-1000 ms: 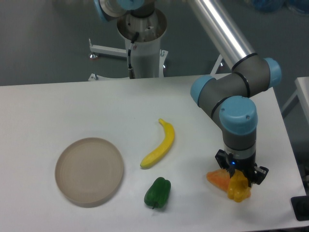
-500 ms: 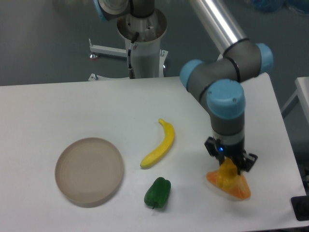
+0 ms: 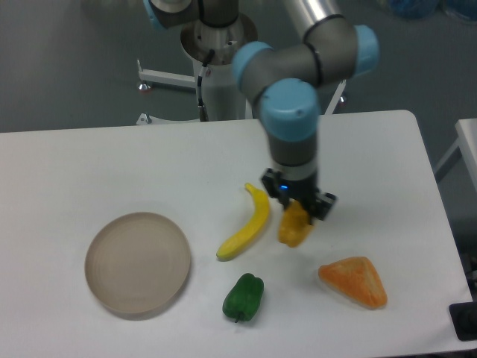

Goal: Place the yellow pepper on the plate
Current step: 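Carry the held yellow pepper across the table over the beige plate, then lower the yellow pepper onto the plate and open the gripper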

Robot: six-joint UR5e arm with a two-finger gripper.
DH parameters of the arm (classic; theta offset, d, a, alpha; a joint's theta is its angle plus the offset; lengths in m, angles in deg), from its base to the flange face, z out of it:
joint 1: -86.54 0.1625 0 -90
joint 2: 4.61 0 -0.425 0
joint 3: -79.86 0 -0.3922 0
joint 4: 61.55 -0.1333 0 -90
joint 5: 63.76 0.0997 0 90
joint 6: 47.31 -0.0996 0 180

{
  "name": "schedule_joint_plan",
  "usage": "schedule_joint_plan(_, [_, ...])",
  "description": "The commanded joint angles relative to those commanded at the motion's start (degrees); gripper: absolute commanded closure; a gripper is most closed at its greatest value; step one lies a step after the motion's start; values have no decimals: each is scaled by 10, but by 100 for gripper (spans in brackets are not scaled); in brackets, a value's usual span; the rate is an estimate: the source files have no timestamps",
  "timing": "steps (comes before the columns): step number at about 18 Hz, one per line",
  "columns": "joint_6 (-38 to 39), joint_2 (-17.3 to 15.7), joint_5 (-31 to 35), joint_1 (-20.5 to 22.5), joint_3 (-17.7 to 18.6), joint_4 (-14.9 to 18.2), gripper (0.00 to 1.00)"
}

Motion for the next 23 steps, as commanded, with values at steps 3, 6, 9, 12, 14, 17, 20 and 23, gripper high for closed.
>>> schedule_joint_plan(3, [89, 6, -4, -41, -2, -2, 43])
schedule_joint_plan(6, [129, 15, -11, -81, -4, -3, 43])
schedule_joint_plan(9, [158, 30, -11, -112, -8, -4, 42])
schedule_joint_plan(12, [161, 47, -7, -142, -8, -4, 39])
schedule_joint_plan(14, [161, 57, -2, -161, -7, -5, 39])
schedule_joint_plan(17, [161, 69, 0, -179, -7, -5, 39])
schedule_joint_plan(20, [161, 76, -1, -192, -8, -5, 39])
schedule_joint_plan(23, [161, 83, -3, -194, -8, -5, 40])
